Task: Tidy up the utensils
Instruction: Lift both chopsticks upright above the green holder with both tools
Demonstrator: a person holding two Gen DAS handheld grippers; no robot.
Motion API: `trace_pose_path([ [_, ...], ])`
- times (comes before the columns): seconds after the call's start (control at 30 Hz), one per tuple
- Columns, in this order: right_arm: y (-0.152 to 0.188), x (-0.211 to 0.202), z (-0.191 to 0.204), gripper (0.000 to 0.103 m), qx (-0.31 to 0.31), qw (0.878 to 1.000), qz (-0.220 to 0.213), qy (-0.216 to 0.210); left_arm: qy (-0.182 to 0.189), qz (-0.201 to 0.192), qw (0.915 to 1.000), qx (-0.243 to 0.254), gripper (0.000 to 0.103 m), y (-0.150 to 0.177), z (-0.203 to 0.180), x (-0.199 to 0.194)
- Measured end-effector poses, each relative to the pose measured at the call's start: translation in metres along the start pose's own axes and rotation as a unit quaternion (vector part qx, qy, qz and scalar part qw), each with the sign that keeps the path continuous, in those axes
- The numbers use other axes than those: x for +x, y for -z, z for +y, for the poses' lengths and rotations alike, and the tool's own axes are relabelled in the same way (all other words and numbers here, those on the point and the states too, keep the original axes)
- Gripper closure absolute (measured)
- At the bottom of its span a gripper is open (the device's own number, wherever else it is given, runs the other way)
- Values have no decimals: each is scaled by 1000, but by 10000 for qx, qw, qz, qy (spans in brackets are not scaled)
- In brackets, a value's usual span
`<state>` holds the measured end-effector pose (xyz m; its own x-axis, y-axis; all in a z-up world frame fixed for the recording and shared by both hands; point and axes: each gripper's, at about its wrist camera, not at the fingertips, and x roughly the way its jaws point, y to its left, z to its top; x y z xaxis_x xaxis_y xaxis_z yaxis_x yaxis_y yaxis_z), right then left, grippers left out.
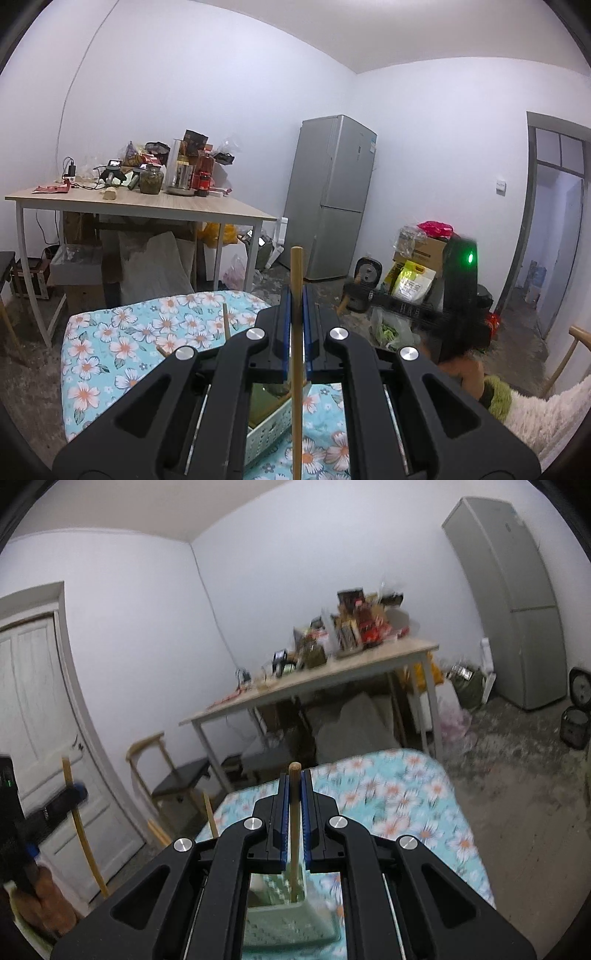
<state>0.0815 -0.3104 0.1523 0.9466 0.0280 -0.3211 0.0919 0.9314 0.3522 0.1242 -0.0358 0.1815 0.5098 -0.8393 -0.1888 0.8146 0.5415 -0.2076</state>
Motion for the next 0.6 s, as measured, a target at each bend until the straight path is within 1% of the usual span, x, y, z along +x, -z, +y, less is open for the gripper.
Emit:
trace_pose_path([
  [0.07, 4, 0, -2, 89, 25, 10000, 70, -23, -37, -64, 10000, -11, 98, -4, 0, 3],
  [0.1, 3, -2, -4, 77, 53, 10000, 41, -23, -43, -99, 9999, -15, 98, -6, 1, 4],
  [0.13, 3, -6, -7, 68, 114, 9999, -33, -29, -54, -160, 9999, -9, 98, -10, 1, 5],
  [0.23, 1, -19, -16, 67, 259, 9995, -195, -61, -149, -460, 9988, 15, 98, -25, -1, 8],
  [0.33, 3, -27, -23, 65, 357, 9990, -244, -57, -343, -941, 9950, -16, 98, -47, -3, 8],
  [0.43, 6, -33, -30, 65, 436, 9987, -257, -35, -533, -1482, 9875, -67, 98, -65, -6, 9],
  [0.53, 11, -36, -36, 65, 529, 9982, -267, -54, -756, -1905, 9788, -63, 98, -76, -11, 16],
  [0.6, 13, -37, -40, 65, 582, 9979, -260, -66, -881, -1993, 9760, -16, 98, -78, -16, 29],
])
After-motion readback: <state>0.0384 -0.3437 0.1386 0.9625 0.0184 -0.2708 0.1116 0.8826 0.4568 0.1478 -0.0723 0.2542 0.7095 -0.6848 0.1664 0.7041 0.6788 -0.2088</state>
